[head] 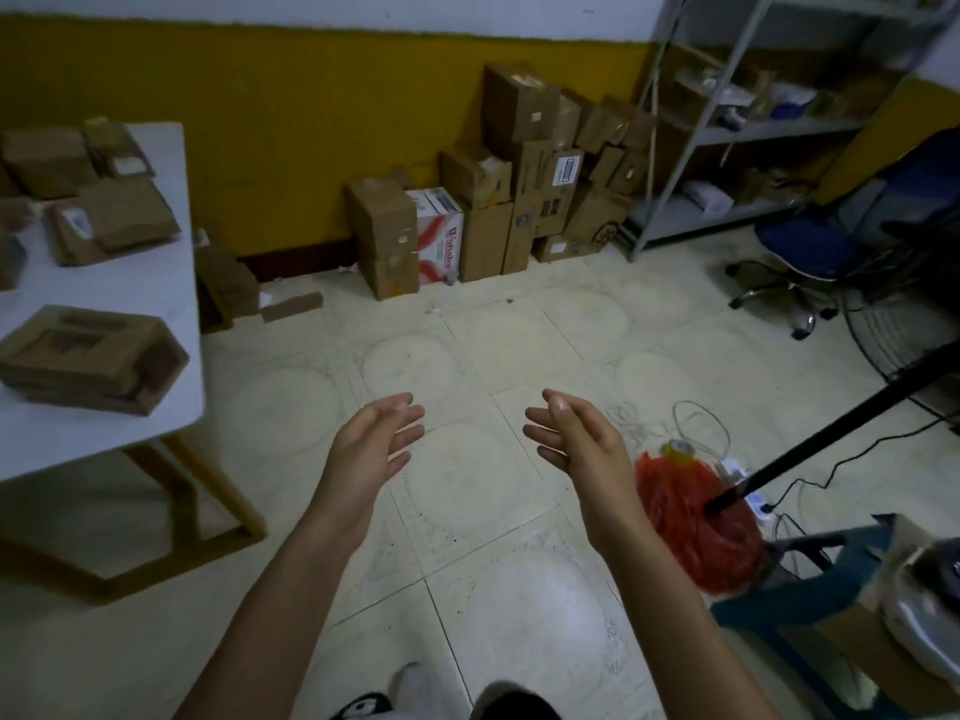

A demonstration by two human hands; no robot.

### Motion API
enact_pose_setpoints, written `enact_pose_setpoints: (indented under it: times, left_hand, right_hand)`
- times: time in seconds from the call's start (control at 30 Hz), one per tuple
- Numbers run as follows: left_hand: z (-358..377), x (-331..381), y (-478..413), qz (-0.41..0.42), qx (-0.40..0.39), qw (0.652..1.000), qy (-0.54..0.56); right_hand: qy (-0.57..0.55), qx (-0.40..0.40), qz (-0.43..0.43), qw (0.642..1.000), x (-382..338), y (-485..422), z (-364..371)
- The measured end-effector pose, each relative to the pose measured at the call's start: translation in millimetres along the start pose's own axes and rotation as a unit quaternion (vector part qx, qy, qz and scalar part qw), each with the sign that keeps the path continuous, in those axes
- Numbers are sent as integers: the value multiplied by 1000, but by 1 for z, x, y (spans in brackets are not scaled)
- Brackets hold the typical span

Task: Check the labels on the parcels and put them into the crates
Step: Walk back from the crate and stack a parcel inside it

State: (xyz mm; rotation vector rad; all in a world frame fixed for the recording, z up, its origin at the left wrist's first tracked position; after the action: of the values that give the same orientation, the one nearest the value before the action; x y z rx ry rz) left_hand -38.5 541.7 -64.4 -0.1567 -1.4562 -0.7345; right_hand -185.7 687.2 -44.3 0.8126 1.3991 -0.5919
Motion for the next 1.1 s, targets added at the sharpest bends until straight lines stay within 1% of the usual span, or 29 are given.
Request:
enact_pose_setpoints:
  times: [0.17, 0.27, 0.43, 0.53, 0.7, 0.8, 0.9, 1.0, 1.1]
  left_hand:
    - [18, 31, -82, -3, 4, 1000, -7]
    - [25, 49, -139, 3, 20, 1000, -7]
    - [37, 80, -240, 29, 90, 995, -14]
    - [54, 99, -293, 9, 136, 990, -25]
    - [74, 135, -371, -13, 169, 985, -20]
    - [65, 145, -400, -27, 196, 980, 3]
    - [45, 154, -430, -34, 230, 972, 13]
    - [18, 163, -465, -28, 254, 966, 34]
    - [-20, 175, -510, -11, 263, 962, 71]
  right_hand:
    - [-4, -11, 3, 1000, -10, -98, 16]
    - [-9, -38, 1, 999, -13, -169, 32]
    - [-3, -101, -7, 995, -18, -297, 62]
    - [8, -132, 3, 991, -23, -369, 74]
    - [30, -204, 28, 978, -39, -484, 111]
    - [35, -271, 38, 961, -44, -521, 145]
    - [63, -328, 43, 941, -45, -555, 186]
    - [70, -363, 50, 928, -43, -585, 235]
    - [78, -387, 39, 918, -46, -618, 294]
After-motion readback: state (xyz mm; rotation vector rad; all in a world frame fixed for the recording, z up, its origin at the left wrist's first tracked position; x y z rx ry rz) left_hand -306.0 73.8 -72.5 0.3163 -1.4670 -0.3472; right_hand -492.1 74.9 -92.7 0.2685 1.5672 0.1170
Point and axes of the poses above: each hand's wrist, its own y-axis away from the middle knuckle, its own z-axis out of the palm, x = y × z, the point moved 2 cm from there along -y, towards the middle knuckle, and after that the axes turned 1 degree about -z, right-handed, at the moved point
